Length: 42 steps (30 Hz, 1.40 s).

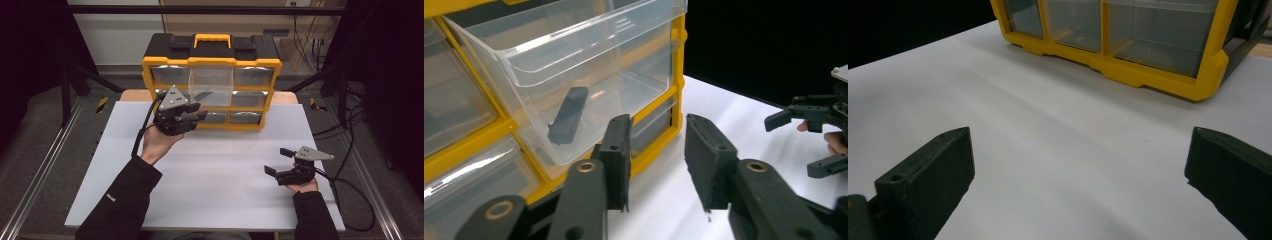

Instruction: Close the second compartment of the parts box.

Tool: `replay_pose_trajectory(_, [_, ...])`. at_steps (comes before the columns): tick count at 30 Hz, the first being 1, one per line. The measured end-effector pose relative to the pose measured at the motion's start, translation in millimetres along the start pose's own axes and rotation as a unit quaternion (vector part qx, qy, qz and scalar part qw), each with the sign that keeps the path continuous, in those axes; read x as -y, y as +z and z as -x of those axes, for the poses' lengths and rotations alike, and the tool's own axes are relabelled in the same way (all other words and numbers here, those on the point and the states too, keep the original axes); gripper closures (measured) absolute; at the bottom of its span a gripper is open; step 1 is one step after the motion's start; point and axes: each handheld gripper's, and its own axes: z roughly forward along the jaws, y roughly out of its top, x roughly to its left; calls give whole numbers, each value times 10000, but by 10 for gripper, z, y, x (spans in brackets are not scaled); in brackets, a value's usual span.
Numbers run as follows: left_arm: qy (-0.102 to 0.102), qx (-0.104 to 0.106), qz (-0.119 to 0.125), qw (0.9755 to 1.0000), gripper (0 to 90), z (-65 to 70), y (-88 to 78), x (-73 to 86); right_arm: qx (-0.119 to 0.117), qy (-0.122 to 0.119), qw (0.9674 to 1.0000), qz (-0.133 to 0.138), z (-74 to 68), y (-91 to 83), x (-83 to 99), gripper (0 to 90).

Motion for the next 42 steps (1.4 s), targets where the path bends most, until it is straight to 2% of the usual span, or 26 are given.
replay_pose_trajectory(23, [-1, -5, 49, 10000, 874, -25, 58, 15, 7, 5, 10000, -2, 2, 0, -1, 2])
replay_pose_trajectory(42, [87, -132, 70, 9999, 891, -69, 165, -13, 11, -7, 10000, 2, 2, 1, -3, 2])
